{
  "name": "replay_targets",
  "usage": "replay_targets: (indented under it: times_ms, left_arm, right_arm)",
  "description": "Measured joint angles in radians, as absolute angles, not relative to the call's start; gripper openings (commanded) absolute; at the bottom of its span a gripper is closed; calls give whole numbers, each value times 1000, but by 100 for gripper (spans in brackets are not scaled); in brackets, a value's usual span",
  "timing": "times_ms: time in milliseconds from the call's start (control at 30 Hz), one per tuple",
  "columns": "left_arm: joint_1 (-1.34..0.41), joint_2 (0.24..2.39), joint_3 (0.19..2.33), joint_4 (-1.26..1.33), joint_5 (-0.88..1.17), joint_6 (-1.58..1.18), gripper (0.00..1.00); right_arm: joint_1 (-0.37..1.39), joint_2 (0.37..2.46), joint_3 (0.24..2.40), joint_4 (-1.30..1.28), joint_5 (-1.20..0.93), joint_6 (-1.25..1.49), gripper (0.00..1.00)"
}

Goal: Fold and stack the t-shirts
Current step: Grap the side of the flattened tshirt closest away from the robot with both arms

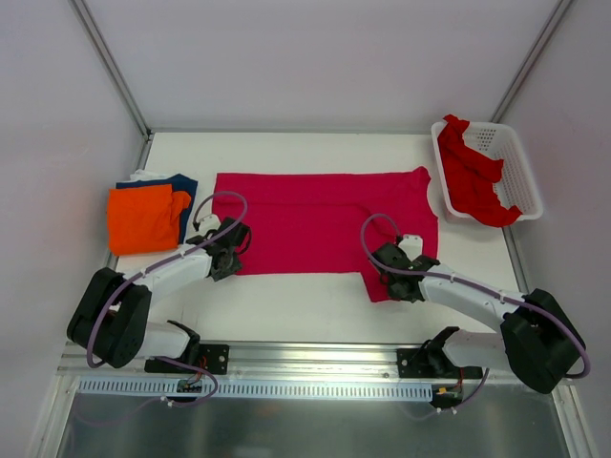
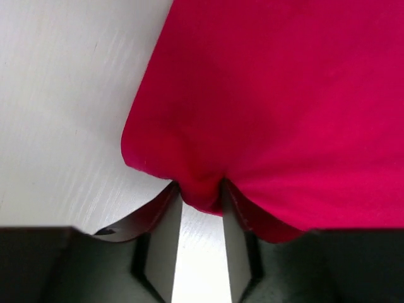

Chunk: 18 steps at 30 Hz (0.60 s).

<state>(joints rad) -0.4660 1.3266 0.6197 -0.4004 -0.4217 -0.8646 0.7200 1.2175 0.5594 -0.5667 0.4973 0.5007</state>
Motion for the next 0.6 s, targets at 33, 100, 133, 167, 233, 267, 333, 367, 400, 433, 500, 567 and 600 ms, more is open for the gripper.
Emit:
replay_targets:
  times_ms: [33,100,133,167,233,267,333,367,400,433,500,567,600]
  left_arm:
    - [-466,1328,620,-399,-422,-862,29]
    - [-466,1332,624,-397,-422,-865,22]
    - [-466,1333,625,-397,-422,-862,20]
    - [-466,1335,626,-397,-422,-862,20]
    - [-466,1335,626,-397,-422,-860,20]
    - [-466,1335,626,-397,-422,-860,19]
    - [-466,1335,626,-397,-421,-860,19]
    - [-466,1335,626,-397,-421,-860,18]
    - [-466,1335,626,-397,-421,-859,18]
    - [-466,1333,626,-398,-421,-857,18]
    - [-466,1329,626,-403,-422,-852,18]
    - [-466,1319,628,-416,-424,-846,18]
    - [-466,1312,632,-425,-426,-844,18]
  right_arm:
    - [722,1217,559,-567,498,501,1]
    - [725,1217,559,-569,502,501,1]
    - [726,1217,559,-570,502,501,1]
    - [727,1217,559,-572,503,501,1]
    - [729,1217,559,-574,505,501,1]
    - [730,1217,559,-574,505,501,0]
    - [732,1217,561,-580,506,501,0]
    - [733,1217,562,-584,508,501,0]
    - [734,1217,563,-588,509,501,1]
    - [736,1217,564,-593,510,501,0]
    - [738,1217,572,-603,514,501,1]
    - [738,1217,593,-618,522,498,1]
    - [738,1217,607,-625,529,496,1]
